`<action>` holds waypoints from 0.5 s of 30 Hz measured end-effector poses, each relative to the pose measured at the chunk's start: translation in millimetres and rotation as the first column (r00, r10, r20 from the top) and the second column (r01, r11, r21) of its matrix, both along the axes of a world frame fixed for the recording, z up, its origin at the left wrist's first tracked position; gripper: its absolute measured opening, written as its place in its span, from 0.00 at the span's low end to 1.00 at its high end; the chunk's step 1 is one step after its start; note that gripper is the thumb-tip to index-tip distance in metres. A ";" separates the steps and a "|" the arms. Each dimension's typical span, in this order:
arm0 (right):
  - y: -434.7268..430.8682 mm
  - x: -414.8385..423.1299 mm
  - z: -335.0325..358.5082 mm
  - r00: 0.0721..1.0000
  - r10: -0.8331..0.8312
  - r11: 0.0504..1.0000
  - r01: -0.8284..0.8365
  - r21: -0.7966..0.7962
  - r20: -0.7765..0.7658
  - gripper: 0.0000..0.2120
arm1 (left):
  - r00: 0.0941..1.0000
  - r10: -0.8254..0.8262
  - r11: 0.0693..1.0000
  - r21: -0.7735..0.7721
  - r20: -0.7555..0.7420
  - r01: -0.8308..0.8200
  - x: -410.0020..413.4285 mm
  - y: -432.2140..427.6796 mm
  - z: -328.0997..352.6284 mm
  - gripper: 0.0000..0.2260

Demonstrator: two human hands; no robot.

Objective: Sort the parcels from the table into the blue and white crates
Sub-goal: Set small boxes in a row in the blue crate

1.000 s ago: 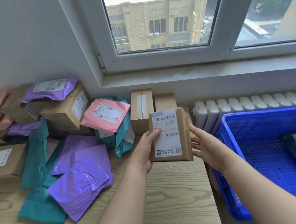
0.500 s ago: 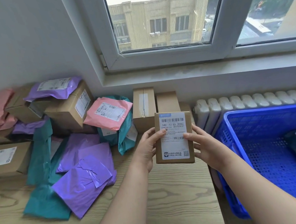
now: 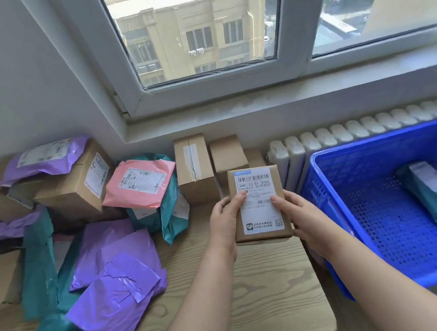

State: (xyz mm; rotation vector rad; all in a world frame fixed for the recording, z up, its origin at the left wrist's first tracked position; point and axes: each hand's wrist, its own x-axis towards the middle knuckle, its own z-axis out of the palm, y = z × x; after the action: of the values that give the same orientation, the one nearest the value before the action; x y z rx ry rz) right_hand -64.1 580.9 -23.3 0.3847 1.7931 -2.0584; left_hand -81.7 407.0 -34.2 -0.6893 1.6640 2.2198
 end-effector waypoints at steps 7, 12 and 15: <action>57.9 29.3 -15.4 0.980 -0.195 0.980 0.194 0.031 0.029 0.27 | 0.994 -0.108 0.994 -0.026 0.012 0.108 -2.8 82.7 1.3 0.19; 149.6 37.7 -14.2 0.964 -0.266 0.962 0.267 0.057 -0.022 0.28 | 0.991 -0.133 0.990 -0.040 -0.031 0.132 1.9 175.5 2.9 0.27; 210.6 32.6 -13.0 0.972 -0.234 0.969 0.236 0.073 -0.031 0.22 | 0.989 -0.138 0.989 -0.054 -0.047 0.135 0.0 231.4 2.6 0.35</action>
State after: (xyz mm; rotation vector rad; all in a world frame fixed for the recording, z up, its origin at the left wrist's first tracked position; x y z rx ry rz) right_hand -31.6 791.5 -36.3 0.6262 1.9234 -2.1606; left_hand -81.7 638.4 -31.6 -0.5176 1.7415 2.1234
